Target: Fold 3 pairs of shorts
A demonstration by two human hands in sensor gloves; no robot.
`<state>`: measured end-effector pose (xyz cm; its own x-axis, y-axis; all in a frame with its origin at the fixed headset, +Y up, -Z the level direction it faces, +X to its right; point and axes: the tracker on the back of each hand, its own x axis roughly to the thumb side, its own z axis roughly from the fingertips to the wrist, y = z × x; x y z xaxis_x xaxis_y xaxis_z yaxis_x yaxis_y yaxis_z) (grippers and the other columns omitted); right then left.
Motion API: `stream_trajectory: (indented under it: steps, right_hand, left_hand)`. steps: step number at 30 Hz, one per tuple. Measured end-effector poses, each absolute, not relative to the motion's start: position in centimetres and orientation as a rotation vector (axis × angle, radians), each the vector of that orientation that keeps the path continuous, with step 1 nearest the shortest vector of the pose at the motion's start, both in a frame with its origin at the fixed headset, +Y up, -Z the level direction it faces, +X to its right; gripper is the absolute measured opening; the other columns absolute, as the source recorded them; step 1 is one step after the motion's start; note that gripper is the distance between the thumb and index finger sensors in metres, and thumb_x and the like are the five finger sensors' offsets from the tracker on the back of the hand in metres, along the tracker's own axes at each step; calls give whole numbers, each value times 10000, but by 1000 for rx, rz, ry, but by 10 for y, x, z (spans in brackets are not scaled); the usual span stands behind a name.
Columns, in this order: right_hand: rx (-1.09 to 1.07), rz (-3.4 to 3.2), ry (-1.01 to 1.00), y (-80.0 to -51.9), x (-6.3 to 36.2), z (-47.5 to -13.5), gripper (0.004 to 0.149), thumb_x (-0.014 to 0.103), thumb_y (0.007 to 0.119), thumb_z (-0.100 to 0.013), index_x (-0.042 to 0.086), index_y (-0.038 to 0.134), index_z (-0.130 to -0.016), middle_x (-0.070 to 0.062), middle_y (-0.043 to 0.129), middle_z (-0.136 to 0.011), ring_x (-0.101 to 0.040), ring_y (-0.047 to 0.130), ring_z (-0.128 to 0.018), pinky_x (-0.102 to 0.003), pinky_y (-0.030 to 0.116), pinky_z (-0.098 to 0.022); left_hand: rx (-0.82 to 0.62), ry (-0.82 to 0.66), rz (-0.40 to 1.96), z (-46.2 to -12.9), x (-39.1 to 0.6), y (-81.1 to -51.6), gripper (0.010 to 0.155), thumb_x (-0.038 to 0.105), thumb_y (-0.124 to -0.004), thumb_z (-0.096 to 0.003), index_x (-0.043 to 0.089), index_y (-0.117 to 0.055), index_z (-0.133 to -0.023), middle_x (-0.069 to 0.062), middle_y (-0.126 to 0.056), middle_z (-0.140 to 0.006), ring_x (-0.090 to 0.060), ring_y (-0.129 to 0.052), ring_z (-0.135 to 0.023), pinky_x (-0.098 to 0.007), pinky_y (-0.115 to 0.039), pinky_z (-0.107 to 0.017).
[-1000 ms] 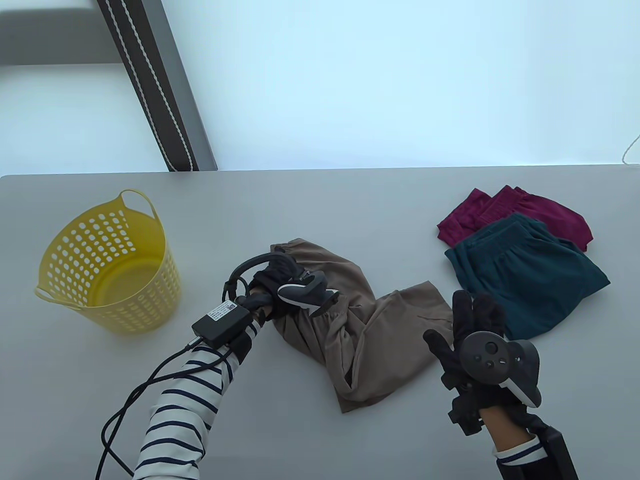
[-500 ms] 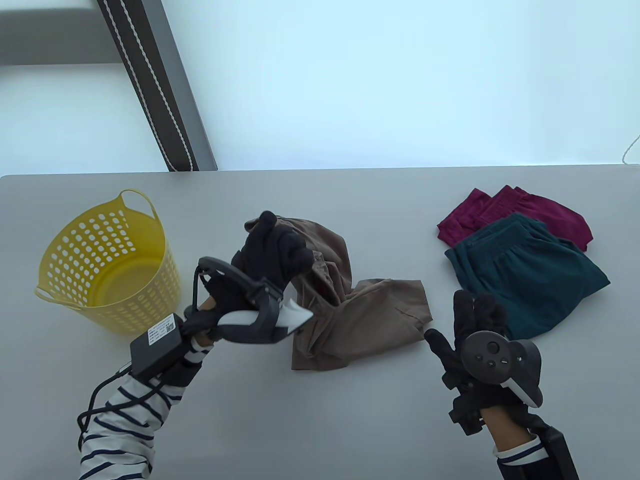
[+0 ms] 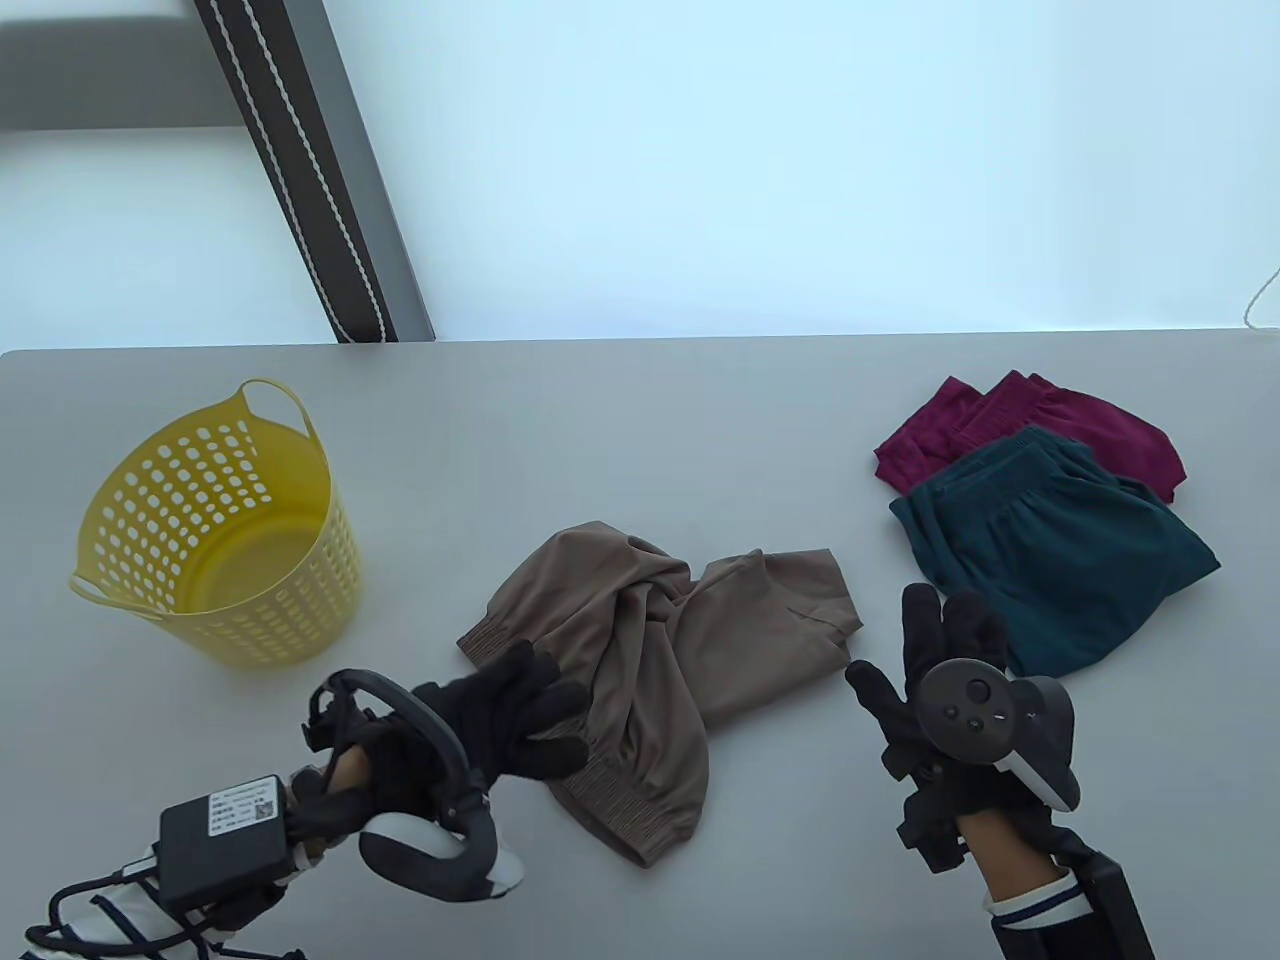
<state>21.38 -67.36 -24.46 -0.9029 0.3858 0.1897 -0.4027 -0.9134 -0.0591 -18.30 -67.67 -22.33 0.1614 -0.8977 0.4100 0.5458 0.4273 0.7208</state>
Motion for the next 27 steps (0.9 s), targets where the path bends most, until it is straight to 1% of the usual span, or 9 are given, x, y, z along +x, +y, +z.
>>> stream_trajectory:
  steps: [2,4,7,10,13,15,20,24,27]
  right_hand:
    - [238,2726,-124,-675,214,-245,825,480,541,-522,-31,114,-1010,-481,81,-884,-734,212,-746,-728,337,-509]
    - [232,2731,-114,-677,213,-246,825,479,540,-522,-32,113,-1009,-480,80,-885,-734,212,-746,-728,336,-510]
    - [225,2743,-96,-680,213,-247,825,480,541,-522,-30,113,-1009,-480,80,-885,-735,212,-746,-728,337,-510]
    - [209,2762,-70,-684,213,-249,825,478,542,-522,-30,111,-1009,-479,80,-885,-735,212,-746,-727,337,-511]
    - [198,2774,-53,-686,213,-250,825,477,544,-521,-30,112,-1008,-478,82,-886,-733,213,-747,-727,337,-511]
    - [196,2780,-38,-688,214,-251,824,476,545,-521,-29,112,-1008,-477,83,-887,-733,213,-747,-727,337,-511]
    - [190,2786,-10,-691,214,-253,825,475,546,-521,-31,114,-1008,-477,85,-888,-731,213,-749,-727,337,-511]
    - [190,2790,14,-694,214,-254,824,475,546,-521,-30,116,-1009,-477,86,-888,-732,213,-748,-726,337,-512]
    - [194,2794,28,-695,212,-254,824,475,545,-522,-31,115,-1009,-477,86,-889,-731,212,-749,-726,336,-512]
  left_hand:
    - [429,-820,-1093,-243,-199,-670,1030,667,-578,-314,231,34,-1019,-151,-341,-1213,-323,-664,-1086,-594,-565,-782]
    - [355,-771,-1094,-260,-211,-677,1031,652,-571,-326,202,47,-1017,-118,-360,-1210,-284,-694,-1083,-565,-589,-786]
    - [164,-743,-1052,-286,-218,-706,968,593,-536,-372,150,27,-1023,-50,-448,-1190,-200,-769,-1055,-498,-644,-783]
    - [4,-740,-1016,-306,-216,-741,952,516,-595,-414,129,39,-1009,-49,-372,-1192,-200,-750,-1071,-487,-644,-785]
    - [-129,-756,-1015,-316,-214,-758,921,448,-669,-424,202,-11,-1020,0,-298,-1186,-221,-679,-1110,-496,-631,-788]
    - [-211,-757,-908,-319,-217,-766,848,380,-686,-425,290,-85,-1016,43,-310,-1176,-205,-679,-1111,-498,-632,-788]
    - [-201,-769,-783,-308,-231,-760,794,398,-721,-404,378,-202,-1003,109,-464,-1159,-130,-767,-1060,-507,-646,-780]
    - [-117,-790,-677,-288,-242,-760,666,447,-692,-387,444,-351,-959,200,-661,-1010,-87,-816,-991,-500,-661,-773]
    - [-46,-835,-674,-268,-244,-760,623,514,-648,-351,433,-444,-934,219,-758,-910,-74,-864,-946,-478,-693,-763]
